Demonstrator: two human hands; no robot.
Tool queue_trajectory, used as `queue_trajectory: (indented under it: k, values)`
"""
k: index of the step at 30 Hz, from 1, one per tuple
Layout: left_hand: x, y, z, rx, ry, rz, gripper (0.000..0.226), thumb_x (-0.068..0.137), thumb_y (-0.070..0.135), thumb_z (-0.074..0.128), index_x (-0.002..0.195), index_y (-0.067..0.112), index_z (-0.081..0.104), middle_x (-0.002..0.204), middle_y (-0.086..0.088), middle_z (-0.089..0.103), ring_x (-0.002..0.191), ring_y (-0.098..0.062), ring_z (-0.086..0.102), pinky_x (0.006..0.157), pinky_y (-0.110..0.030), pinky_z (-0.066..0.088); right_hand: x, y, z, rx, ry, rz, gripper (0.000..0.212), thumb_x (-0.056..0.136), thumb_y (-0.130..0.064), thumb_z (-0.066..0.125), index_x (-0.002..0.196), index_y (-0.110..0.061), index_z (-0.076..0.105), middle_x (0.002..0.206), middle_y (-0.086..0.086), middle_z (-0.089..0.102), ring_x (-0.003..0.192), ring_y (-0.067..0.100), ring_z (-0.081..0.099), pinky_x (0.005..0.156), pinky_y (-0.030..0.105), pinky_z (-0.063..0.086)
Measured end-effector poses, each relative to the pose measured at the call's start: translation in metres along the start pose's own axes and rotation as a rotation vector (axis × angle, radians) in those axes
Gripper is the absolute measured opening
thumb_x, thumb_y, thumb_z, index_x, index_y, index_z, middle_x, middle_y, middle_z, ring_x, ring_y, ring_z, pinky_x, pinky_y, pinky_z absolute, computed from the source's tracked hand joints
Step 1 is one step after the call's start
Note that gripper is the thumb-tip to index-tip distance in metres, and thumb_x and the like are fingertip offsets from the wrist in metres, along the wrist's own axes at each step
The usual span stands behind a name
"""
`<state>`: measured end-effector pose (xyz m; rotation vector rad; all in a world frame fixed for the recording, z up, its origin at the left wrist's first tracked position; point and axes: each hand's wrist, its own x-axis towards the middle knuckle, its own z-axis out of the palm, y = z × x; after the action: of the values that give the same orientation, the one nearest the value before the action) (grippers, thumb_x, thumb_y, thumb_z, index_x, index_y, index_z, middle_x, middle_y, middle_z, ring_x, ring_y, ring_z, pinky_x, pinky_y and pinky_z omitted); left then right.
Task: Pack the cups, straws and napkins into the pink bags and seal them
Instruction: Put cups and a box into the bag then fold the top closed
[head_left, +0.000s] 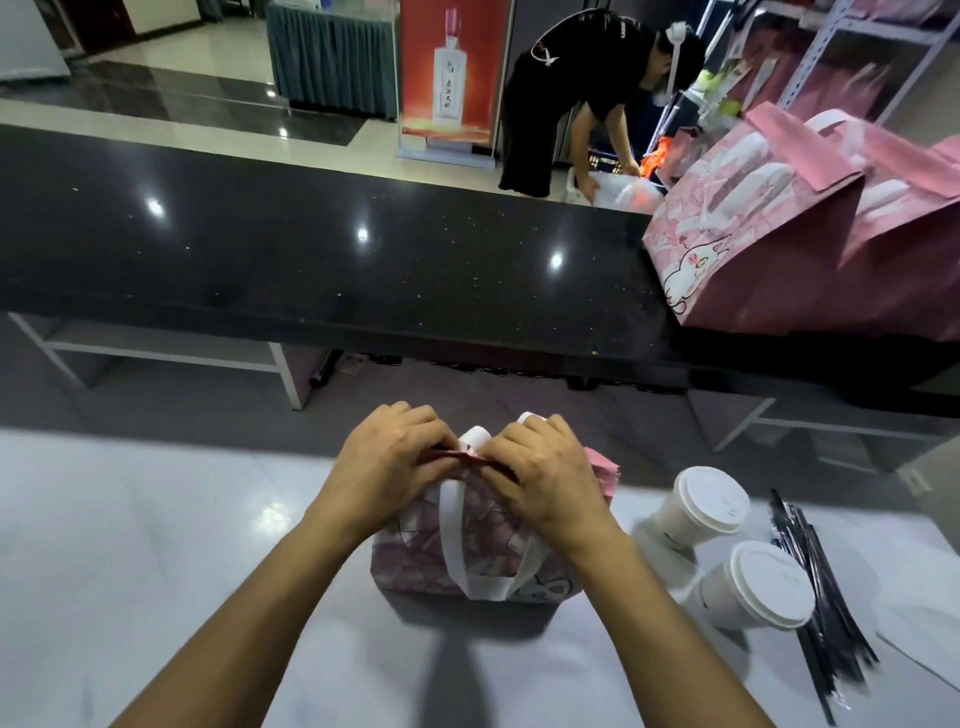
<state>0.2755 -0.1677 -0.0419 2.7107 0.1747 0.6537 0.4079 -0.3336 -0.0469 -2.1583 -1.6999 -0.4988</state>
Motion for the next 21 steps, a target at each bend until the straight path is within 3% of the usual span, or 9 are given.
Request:
queue_trajectory:
  k: [6,11,14,17,21]
  values:
    - [-0.010,-0.015,-0.009,-0.040,0.014,-0.061,0.016,0.078,0.036,0.080,0.078,0.025,0.069,0.078,0.015,0.059,0.068,-0.010,0.051,0.057,-0.025,0.040,-0.031,0.030,-0.015,-0.050,0.069,0.036,0.015,0.083,-0.032,0.076,0.081,-0.019,0.069,0.079,-0.004,0.065,0.069,0.019,0.053,0.067,0.035,0.038]
    - [-0.016,-0.021,-0.011,-0.047,0.012,-0.092,0.015,0.080,0.039,0.076,0.081,0.025,0.072,0.079,0.019,0.055,0.070,-0.009,0.051,0.057,-0.027,0.045,-0.056,0.057,-0.033,-0.025,0.039,0.226,0.023,0.084,-0.044,0.072,0.076,-0.023,0.068,0.074,-0.010,0.063,0.067,0.014,0.051,0.066,0.033,0.037]
    - [-0.017,-0.027,-0.018,-0.088,-0.025,-0.161,0.014,0.080,0.040,0.074,0.083,0.026,0.072,0.081,0.019,0.056,0.076,-0.008,0.054,0.060,-0.031,0.052,-0.061,0.063,-0.043,0.087,-0.023,0.317,0.018,0.085,-0.038,0.075,0.078,-0.025,0.065,0.076,-0.014,0.061,0.067,0.005,0.049,0.067,0.029,0.038]
    - [-0.021,-0.033,-0.025,-0.242,-0.069,-0.269,0.006,0.081,0.032,0.077,0.085,0.029,0.074,0.083,0.017,0.064,0.079,-0.009,0.061,0.066,-0.031,0.057,-0.067,0.065,-0.047,0.229,-0.081,0.385,0.005,0.087,-0.030,0.075,0.087,-0.028,0.071,0.081,-0.017,0.064,0.080,-0.001,0.054,0.071,0.025,0.038]
    - [-0.024,-0.029,-0.036,-0.449,-0.083,-0.407,0.014,0.082,0.020,0.077,0.092,0.028,0.080,0.083,0.015,0.074,0.084,-0.006,0.070,0.073,-0.027,0.061,-0.075,0.067,-0.051,0.423,-0.046,0.502,0.014,0.084,-0.026,0.079,0.087,-0.039,0.075,0.083,-0.017,0.069,0.079,0.011,0.065,0.071,0.036,0.052]
